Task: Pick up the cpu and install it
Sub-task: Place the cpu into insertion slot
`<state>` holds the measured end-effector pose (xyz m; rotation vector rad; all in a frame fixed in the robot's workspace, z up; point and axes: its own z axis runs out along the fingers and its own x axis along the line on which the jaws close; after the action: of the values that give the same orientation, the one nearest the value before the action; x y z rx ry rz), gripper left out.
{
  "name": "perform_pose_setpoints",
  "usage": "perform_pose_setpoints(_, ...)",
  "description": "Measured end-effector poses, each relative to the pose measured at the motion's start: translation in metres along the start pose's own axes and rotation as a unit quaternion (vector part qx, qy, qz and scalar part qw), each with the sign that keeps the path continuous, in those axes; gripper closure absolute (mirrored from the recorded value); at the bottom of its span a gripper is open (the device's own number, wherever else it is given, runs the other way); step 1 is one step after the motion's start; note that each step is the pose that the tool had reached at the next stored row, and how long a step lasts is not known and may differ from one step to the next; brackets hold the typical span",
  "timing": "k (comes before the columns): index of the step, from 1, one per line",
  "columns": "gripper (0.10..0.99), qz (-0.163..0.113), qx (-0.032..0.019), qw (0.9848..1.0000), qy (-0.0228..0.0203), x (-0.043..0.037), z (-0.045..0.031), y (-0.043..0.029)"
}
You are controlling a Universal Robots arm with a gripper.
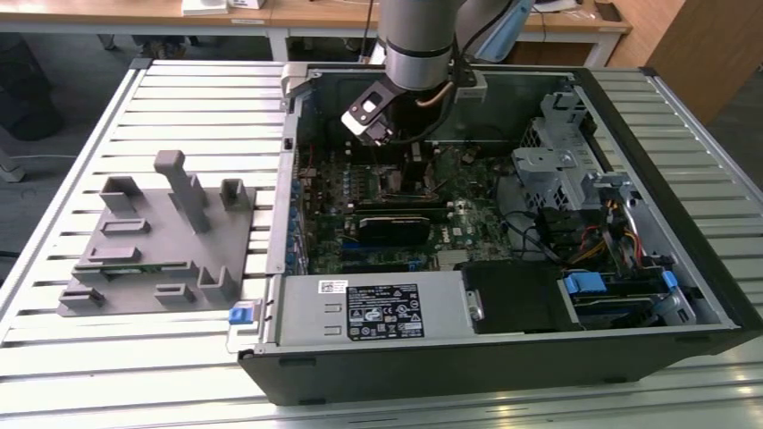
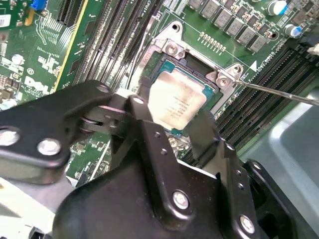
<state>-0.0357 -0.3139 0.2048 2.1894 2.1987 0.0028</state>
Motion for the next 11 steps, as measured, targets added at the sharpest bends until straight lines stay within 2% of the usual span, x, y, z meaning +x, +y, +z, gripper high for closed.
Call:
perform_pose_setpoints(1, 0.553, 0.000, 0.0000, 1.0000, 0.0000, 0.0000, -0.0009, 0.0000)
perform_pose_setpoints(2, 0.553, 0.000, 0.0000, 1.0000, 0.0000, -0.0001, -0.0020, 0.0000)
perform_pose_setpoints(5, 0.729, 0.000, 0.0000, 1.0000, -0.0001, -0.0002, -0.0052, 0.0001)
perform_pose_setpoints(6, 0.729, 0.000, 0.0000, 1.0000, 0.0000, -0.0002, -0.0061, 0.0002)
perform_pose_setpoints(7, 0.788, 0.000, 0.0000, 1.0000, 0.0000, -0.0002, -0.0070, 0.0002)
perform_pose_setpoints(8, 0.788, 0.000, 0.0000, 1.0000, 0.0000, -0.0002, -0.0078, 0.0002)
perform_pose_setpoints(11, 0.965, 0.000, 0.0000, 1.0000, 0.0000, -0.0003, -0.0105, 0.0003)
